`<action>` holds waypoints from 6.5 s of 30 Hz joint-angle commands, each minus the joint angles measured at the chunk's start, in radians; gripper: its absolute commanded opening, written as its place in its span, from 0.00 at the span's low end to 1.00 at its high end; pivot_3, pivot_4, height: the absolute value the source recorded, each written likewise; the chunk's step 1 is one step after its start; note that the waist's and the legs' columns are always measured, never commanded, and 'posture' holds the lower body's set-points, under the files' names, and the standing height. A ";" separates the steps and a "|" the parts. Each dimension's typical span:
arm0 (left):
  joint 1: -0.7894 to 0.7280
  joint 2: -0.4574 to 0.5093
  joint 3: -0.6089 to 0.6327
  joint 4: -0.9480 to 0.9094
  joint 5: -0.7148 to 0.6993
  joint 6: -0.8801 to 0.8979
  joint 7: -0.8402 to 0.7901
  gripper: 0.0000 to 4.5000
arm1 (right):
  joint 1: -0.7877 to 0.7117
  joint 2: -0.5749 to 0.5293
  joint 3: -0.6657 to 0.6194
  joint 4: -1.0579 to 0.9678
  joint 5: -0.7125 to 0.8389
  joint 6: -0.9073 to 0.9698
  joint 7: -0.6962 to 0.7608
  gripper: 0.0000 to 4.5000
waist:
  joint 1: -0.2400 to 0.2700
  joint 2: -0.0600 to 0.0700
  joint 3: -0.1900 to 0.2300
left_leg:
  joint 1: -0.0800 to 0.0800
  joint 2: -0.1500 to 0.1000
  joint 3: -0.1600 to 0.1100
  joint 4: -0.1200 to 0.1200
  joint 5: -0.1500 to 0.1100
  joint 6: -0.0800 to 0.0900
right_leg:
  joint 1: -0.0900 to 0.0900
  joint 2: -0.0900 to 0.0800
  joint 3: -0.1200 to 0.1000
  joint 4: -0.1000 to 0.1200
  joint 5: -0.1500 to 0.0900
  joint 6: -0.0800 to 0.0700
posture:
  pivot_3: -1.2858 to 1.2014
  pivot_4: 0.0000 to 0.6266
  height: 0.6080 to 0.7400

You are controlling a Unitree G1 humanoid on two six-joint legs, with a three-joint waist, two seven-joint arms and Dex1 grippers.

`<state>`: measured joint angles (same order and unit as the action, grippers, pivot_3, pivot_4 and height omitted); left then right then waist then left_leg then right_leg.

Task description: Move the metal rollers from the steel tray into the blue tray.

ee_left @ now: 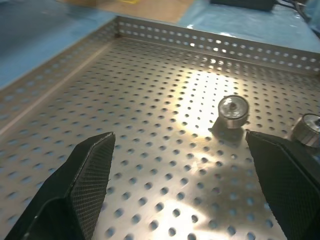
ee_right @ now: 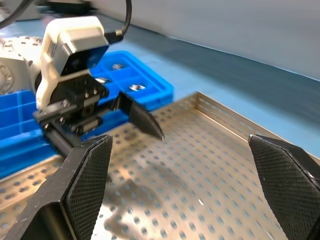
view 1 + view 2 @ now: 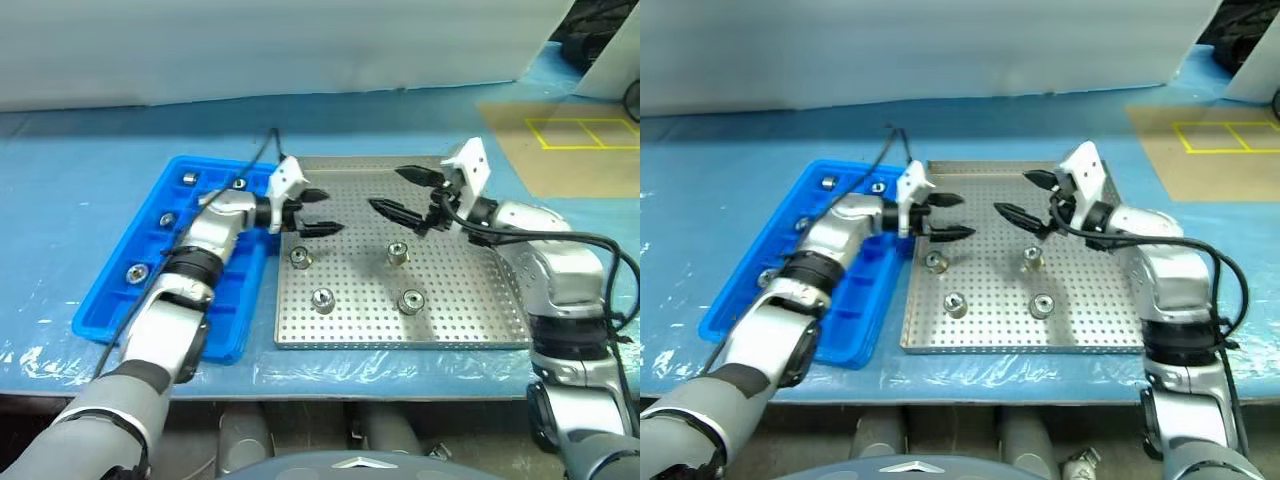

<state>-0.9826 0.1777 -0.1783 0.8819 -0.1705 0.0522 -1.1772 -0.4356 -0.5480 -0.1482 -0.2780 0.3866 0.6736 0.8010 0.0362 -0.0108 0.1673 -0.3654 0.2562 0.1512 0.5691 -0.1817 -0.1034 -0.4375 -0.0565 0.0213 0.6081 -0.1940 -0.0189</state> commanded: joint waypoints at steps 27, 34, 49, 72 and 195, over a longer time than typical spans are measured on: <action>-0.167 -0.204 0.051 0.429 0.237 -0.236 0.214 0.98 | 0.346 -0.031 -0.232 -0.493 0.217 0.233 -0.352 1.00 | -0.237 0.003 -0.001 | -0.006 -0.018 0.002 0.010 -0.020 0.041 | 0.009 -0.005 0.011 -0.036 0.010 0.012 | 0.22 0.24 1.00; -0.136 -0.185 0.023 0.427 0.288 -0.257 0.199 0.98 | 0.335 -0.031 -0.212 -0.464 0.219 0.218 -0.354 1.00 | -0.244 0.003 -0.001 | -0.004 -0.018 0.003 0.010 -0.021 0.041 | 0.012 -0.006 0.010 -0.036 0.010 0.012 | 0.22 0.24 1.00; -0.113 -0.183 0.049 0.430 0.291 -0.235 0.235 0.85 | 0.306 -0.044 -0.173 -0.419 0.221 0.197 -0.347 1.00 | -0.245 0.003 -0.001 | -0.004 -0.031 0.003 0.012 -0.024 0.048 | 0.013 -0.020 0.009 -0.037 0.010 0.013 | 0.23 0.24 1.00; -0.169 -0.111 0.122 0.342 0.226 -0.307 0.044 0.40 | 0.197 -0.053 -0.075 -0.324 0.223 0.151 -0.298 1.00 | -0.241 0.002 -0.001 | -0.005 -0.031 0.002 0.011 -0.024 0.048 | 0.013 -0.020 0.009 -0.038 0.010 0.014 | 0.28 0.24 1.00; 0.663 0.556 0.126 -1.027 -0.254 0.448 0.066 0.89 | -0.287 0.317 0.413 0.779 -0.243 -0.418 0.259 1.00 | 0.036 0.000 0.004 | -0.002 0.002 -0.004 0.002 0.003 -0.003 | -0.003 -0.011 -0.019 0.015 -0.008 -0.007 | 0.54 0.24 1.00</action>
<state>-0.3213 0.7201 -0.0693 -0.1202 -0.4183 0.5054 -1.1079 -0.7162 -0.2397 0.2664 0.5060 0.1513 0.2838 1.0704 0.0717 -0.0111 0.1710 -0.3677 0.2580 0.1472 0.5710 -0.1786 -0.1062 -0.4407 -0.0673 0.0024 0.6235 -0.2021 -0.0256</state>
